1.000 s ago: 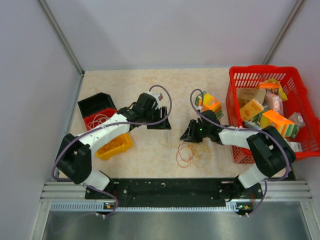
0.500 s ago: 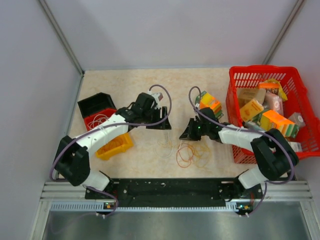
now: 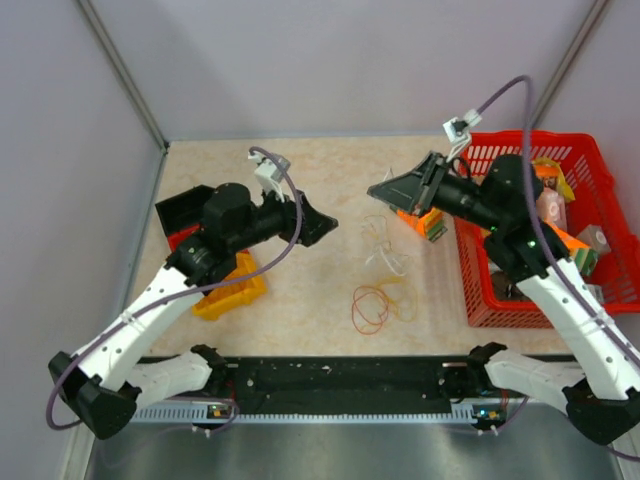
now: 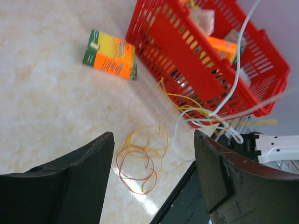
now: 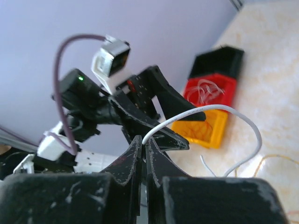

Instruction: Untangle the cables

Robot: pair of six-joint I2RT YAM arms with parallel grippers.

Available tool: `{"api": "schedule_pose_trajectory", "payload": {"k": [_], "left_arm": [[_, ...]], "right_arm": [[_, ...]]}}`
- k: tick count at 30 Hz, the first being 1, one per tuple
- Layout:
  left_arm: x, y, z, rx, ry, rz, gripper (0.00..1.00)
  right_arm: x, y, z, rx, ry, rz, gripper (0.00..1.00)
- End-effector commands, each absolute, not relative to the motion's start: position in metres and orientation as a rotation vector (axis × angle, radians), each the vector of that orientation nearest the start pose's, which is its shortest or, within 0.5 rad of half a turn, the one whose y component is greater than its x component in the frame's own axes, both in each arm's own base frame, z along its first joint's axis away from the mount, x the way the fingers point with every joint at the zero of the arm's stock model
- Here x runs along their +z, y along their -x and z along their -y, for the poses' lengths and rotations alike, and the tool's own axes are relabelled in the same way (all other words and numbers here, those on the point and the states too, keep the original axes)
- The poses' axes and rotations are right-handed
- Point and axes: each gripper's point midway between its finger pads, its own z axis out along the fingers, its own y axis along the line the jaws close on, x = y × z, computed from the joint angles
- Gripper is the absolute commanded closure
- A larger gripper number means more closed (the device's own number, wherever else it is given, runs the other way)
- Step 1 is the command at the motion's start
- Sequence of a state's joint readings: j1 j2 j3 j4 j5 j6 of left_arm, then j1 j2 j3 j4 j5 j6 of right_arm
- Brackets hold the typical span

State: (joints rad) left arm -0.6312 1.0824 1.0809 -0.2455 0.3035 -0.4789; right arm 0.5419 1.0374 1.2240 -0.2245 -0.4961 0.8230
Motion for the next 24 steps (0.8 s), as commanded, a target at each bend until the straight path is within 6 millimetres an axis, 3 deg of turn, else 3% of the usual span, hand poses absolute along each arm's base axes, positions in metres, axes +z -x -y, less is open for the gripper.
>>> {"api": "schedule_pose_trajectory", "payload": {"k": [1, 4, 8, 10, 12, 15, 17, 21, 24], "left_arm": [[0.404, -0.233, 0.257, -1.067, -0.429, -1.558, 0.26], [0.424, -0.222, 0.249, -1.069, -0.437, -1.487, 0.23], [0.421, -0.216, 0.255, -1.111, -0.472, -1.501, 0.24], [0.415, -0.215, 0.259, -1.134, -0.48, -1.526, 0.24], [0.416, -0.21, 0.265, -1.179, -0.509, -1.518, 0.25], [0.43, -0.193, 0.281, -1.32, -0.616, -1.44, 0.25], [0.434, -0.18, 0.292, -1.421, -0.698, -1.41, 0.25], [0.439, -0.18, 0.31, -1.502, -0.72, -1.381, 0.25], [0.447, -0.18, 0.325, -1.526, -0.746, -1.368, 0.33]], "right_arm": [[0.463, -0.204, -0.249, 1.403, 0.24, -1.666, 1.0], [0.452, -0.217, -0.249, 1.361, 0.198, -1.699, 1.0], [0.428, -0.225, -0.265, 1.412, 0.211, -1.797, 1.0], [0.435, -0.224, -0.267, 1.424, 0.229, -1.787, 1.0], [0.456, -0.219, -0.264, 1.42, 0.257, -1.729, 1.0], [0.483, -0.215, -0.257, 1.402, 0.263, -1.653, 1.0], [0.484, -0.216, -0.259, 1.412, 0.261, -1.656, 1.0], [0.478, -0.215, -0.262, 1.448, 0.247, -1.68, 1.0], [0.476, -0.216, -0.261, 1.444, 0.236, -1.679, 1.0]]}}
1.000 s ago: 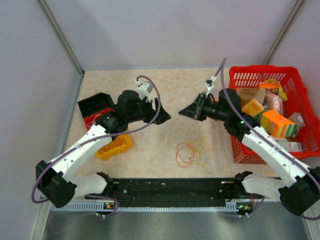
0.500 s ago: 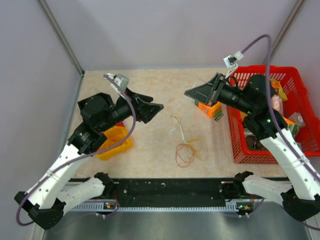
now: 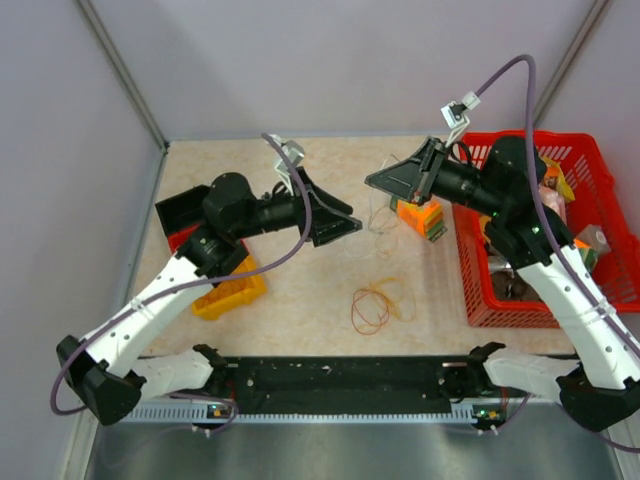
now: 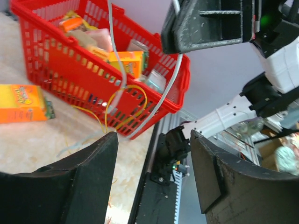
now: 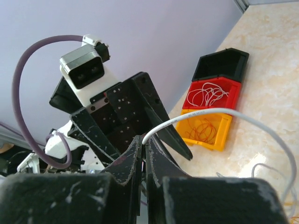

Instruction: Untangle the cables

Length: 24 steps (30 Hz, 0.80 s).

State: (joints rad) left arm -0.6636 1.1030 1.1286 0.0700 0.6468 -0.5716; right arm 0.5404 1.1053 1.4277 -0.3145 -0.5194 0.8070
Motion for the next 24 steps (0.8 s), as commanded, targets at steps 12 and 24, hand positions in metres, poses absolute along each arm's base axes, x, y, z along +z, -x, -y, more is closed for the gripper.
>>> {"api": "schedule_pose_trajectory", "payload": {"k": [12, 24], "left_arm": [[0.444, -0.184, 0.358, -1.588, -0.777, -1.418, 0.62], [0.447, -0.2, 0.337, -1.396, -0.658, -1.452, 1.0]], "right_arm": [[0.47, -0.215, -0.261, 1.466, 0.213, -1.686, 1.0], [0.367, -0.229, -0.231, 1.094, 0.316, -1.893, 0.38]]}}
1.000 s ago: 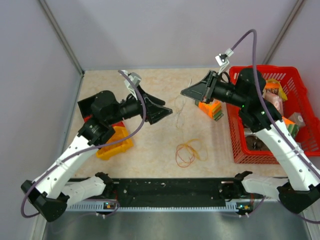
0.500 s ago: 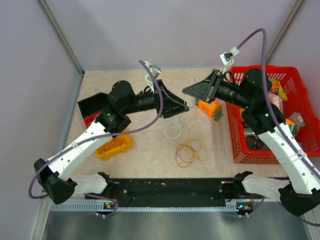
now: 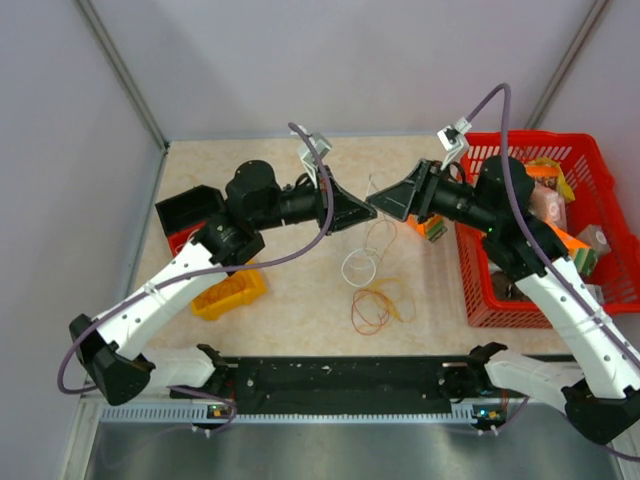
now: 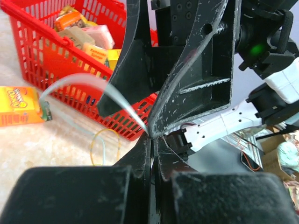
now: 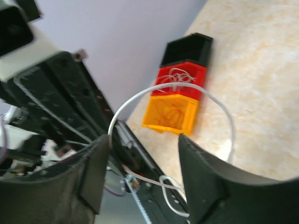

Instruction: Untangle the cables

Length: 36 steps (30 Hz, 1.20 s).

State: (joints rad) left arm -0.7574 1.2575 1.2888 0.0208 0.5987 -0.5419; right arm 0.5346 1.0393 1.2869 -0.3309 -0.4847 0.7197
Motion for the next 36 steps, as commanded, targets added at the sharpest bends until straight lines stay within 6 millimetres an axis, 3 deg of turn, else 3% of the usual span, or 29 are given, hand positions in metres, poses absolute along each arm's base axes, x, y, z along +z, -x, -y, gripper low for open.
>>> {"api": "schedule_pose_trajectory", "payload": {"k": [1, 7, 14, 20, 23, 28, 30, 33, 34, 36], "left_arm": [[0.444, -0.201, 0.337, -1.4, -0.645, -1.464, 1.0], [0.445, -0.198, 0.338, -1.436, -0.634, -1.475, 1.0], [0.444, -0.198, 0.334, -1.424, -0.616, -1.484, 1.0], [0.447, -0.197, 0.332, -1.422, -0.613, -1.483, 1.0], [0.453, -0.194, 0.329, -1.422, -0.612, -1.464, 1.0], [0.463, -0.193, 0.324, -1.393, -0.607, -1.442, 1.0], [0.464, -0.198, 0.316, -1.325, -0.592, -1.462, 1.0], [0.489, -0.213, 0.286, -1.11, -0.52, -1.45, 1.0], [0.502, -0.22, 0.27, -1.017, -0.47, -1.436, 1.0], [0.53, -0.222, 0.243, -0.896, -0.422, -1.396, 1.0]], "right_arm": [[0.355, -0.229, -0.226, 1.058, 0.337, -1.913, 0.36], [0.305, -0.21, -0.223, 1.06, 0.451, -1.942, 0.3], [0.264, -0.217, -0.233, 1.138, 0.35, -2.037, 0.31], [0.225, -0.226, -0.229, 1.066, 0.319, -2.108, 0.35], [0.202, -0.234, -0.232, 1.068, 0.281, -2.136, 0.42], [0.182, -0.245, -0.236, 1.074, 0.212, -2.138, 0.83], [0.167, -0.255, -0.223, 0.967, 0.121, -2.172, 0.99], [0.126, -0.269, -0.178, 0.639, -0.113, -2.285, 1.0], [0.11, -0.272, -0.158, 0.504, -0.194, -2.31, 1.0], [0.082, -0.27, -0.137, 0.355, -0.273, -2.371, 1.0]]}}
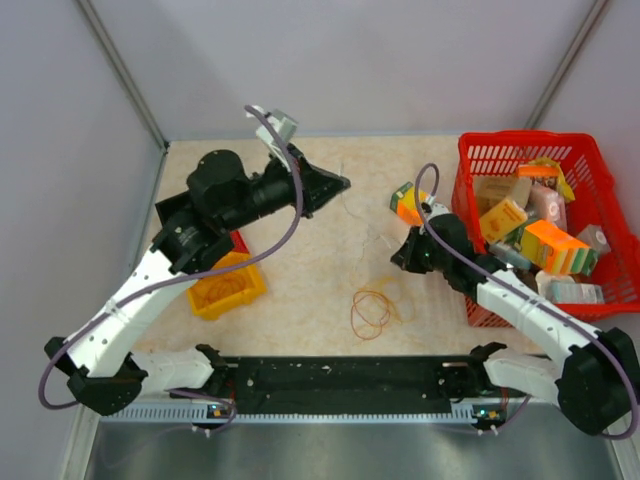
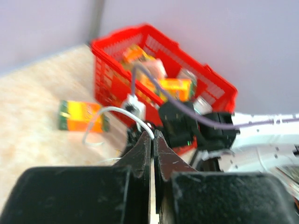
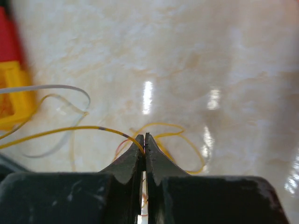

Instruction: Untangle the cables

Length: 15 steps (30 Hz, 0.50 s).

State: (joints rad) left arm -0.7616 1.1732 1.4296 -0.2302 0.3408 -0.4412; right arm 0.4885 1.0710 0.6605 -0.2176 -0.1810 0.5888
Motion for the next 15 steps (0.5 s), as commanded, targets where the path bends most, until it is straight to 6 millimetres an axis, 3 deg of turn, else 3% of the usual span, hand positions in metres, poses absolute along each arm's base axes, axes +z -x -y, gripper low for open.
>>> {"api": "schedule_pose_trajectory", "payload": {"k": [1, 2, 5, 11, 15], "left_arm": [[0.544, -0.219, 0.232, -0.857, -0.409, -1.374, 1.0], [0.564, -0.214, 0.219, -0.831, -0.388, -1.334, 1.0], [0.585, -0.208, 0.201, -0.785, -0.352, -1.302, 1.0], [0.578, -0.216, 0.202, -0.77, -0.324, -1.331, 1.0], [0.58, -0.224, 0.19, -0.715, -0.259, -1.337, 1.0]], "right_arm": [[0.068, -0.266, -0.13, 0.304, -0.293, -2.402, 1.0], [0.057, -0.264, -0.126, 0.269, -0.298, -2.432, 1.0], [0.036, -0.26, -0.122, 0.216, -0.308, -2.492, 1.0], [0.043, -0.265, -0.127, 0.242, -0.254, -2.476, 1.0], [0.05, -0.267, -0.122, 0.202, -0.211, -2.46, 1.0]]}}
